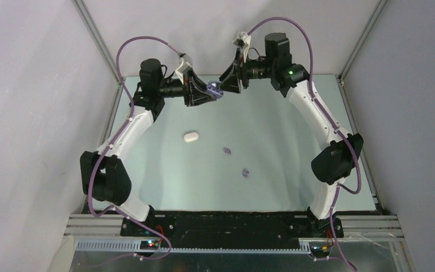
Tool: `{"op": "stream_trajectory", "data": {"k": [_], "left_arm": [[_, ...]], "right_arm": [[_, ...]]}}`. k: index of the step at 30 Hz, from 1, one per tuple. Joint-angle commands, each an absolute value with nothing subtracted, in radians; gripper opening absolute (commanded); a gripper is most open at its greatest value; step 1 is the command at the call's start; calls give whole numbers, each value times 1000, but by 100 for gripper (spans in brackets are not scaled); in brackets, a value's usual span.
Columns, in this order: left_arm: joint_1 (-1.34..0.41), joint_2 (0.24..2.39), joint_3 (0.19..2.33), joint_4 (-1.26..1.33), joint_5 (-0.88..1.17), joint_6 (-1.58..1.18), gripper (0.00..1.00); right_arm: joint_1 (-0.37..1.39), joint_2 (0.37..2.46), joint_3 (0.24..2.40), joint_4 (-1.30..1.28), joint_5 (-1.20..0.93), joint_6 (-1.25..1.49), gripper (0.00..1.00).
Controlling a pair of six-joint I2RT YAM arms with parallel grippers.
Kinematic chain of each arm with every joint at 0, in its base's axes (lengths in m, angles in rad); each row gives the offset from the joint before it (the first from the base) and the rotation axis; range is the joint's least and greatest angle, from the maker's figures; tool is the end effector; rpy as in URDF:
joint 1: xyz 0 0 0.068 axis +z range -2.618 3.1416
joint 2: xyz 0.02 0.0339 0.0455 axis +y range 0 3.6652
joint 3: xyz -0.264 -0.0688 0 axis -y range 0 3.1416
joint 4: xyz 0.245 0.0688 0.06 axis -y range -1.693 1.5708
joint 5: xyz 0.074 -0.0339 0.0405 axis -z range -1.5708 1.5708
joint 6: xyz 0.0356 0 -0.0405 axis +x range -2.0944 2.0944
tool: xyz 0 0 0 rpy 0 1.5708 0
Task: Insert the wireless bluetooth earbuds into the charging case
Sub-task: Open the charging case to the charging case, then pick up the right earbud from the center of the board.
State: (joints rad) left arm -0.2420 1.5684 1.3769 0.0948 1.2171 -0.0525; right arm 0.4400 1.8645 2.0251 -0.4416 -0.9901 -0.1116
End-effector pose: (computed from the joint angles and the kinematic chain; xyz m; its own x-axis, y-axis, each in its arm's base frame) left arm 0.3388 -0.1180 0.3814 -0.1455 0.0172 -0.9892 0.9832 0.1136 -0.1427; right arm 0.3660 0.2052 0.4387 -0.1424 -0.1346 -0.9806 -0.9824 0.1401 0.1234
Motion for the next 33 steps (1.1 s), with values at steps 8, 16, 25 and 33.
{"op": "stream_trajectory", "data": {"k": [8, 16, 25, 33], "left_arm": [[-247, 1560, 1409, 161, 1272, -80, 0], [-233, 1555, 1363, 240, 1235, -156, 0], [-227, 1521, 1284, 424, 1103, -357, 0], [-221, 1426, 1162, 447, 1009, -403, 0]], "right_arm": [[419, 1861, 2026, -347, -997, -34, 57], [370, 1784, 2014, -271, -1087, 72, 61], [302, 1599, 1766, -497, -955, -253, 62], [338, 1467, 1413, -740, -855, -777, 44]]}}
